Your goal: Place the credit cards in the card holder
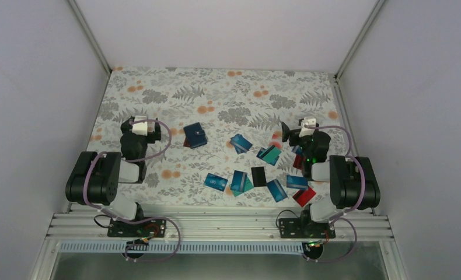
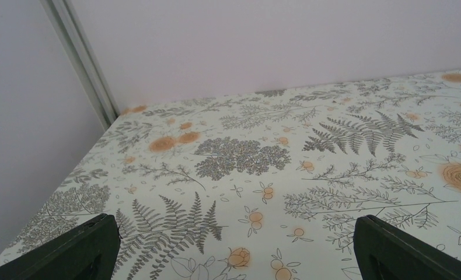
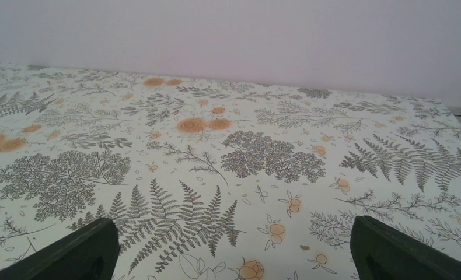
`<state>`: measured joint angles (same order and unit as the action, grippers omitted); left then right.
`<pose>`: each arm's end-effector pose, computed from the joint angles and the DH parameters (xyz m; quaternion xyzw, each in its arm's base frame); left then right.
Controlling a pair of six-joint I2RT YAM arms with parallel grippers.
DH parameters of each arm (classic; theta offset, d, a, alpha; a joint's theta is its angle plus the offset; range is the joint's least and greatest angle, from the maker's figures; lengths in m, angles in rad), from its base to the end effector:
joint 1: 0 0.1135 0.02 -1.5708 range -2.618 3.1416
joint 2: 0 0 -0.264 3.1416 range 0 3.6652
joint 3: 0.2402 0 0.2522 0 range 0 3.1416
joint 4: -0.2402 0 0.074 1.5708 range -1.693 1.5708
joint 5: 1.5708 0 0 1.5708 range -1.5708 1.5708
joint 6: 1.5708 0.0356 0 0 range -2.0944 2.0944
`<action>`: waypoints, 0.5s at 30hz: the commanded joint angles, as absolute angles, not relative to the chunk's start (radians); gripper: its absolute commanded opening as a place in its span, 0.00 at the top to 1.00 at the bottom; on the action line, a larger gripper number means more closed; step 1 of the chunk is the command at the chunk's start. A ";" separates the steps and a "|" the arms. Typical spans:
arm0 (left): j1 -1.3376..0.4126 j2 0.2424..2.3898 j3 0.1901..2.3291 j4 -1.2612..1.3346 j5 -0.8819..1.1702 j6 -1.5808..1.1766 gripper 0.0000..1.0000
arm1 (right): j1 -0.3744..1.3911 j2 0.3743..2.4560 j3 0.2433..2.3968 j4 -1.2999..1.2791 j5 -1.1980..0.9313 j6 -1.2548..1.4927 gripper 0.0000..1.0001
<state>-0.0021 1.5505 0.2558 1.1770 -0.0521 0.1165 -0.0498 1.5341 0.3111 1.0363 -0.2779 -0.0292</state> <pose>0.2479 0.0013 0.1453 0.0270 0.7469 0.0574 0.6619 0.2567 -0.0030 0.1474 -0.0805 0.7634 0.0816 0.6357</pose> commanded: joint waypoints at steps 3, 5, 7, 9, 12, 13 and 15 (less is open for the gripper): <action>0.001 1.551 0.250 1.229 -0.030 0.116 0.00 | -0.056 1.518 0.310 1.110 -0.279 -0.032 0.00; 0.001 1.551 0.249 1.230 -0.031 0.118 0.00 | -0.056 1.519 0.310 1.109 -0.279 -0.032 0.00; 0.001 1.551 0.249 1.229 -0.030 0.117 0.00 | -0.057 1.519 0.310 1.110 -0.278 -0.032 0.00; 0.002 1.558 0.262 1.213 -0.027 0.116 0.00 | -0.056 1.519 0.311 1.109 -0.278 -0.033 0.00; 0.006 1.569 0.274 1.196 -0.016 0.113 0.00 | -0.057 1.518 0.311 1.109 -0.278 -0.032 0.00; 0.006 1.566 0.270 1.201 -0.016 0.113 0.00 | -0.056 1.518 0.310 1.109 -0.278 -0.033 0.00; 0.005 1.558 0.260 1.214 -0.016 0.116 0.00 | -0.057 1.520 0.311 1.109 -0.279 -0.033 0.00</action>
<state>-0.0017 1.5539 0.2581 1.1721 -0.0471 0.1165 -0.0505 1.5341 0.3111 1.0515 -0.2810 -0.0269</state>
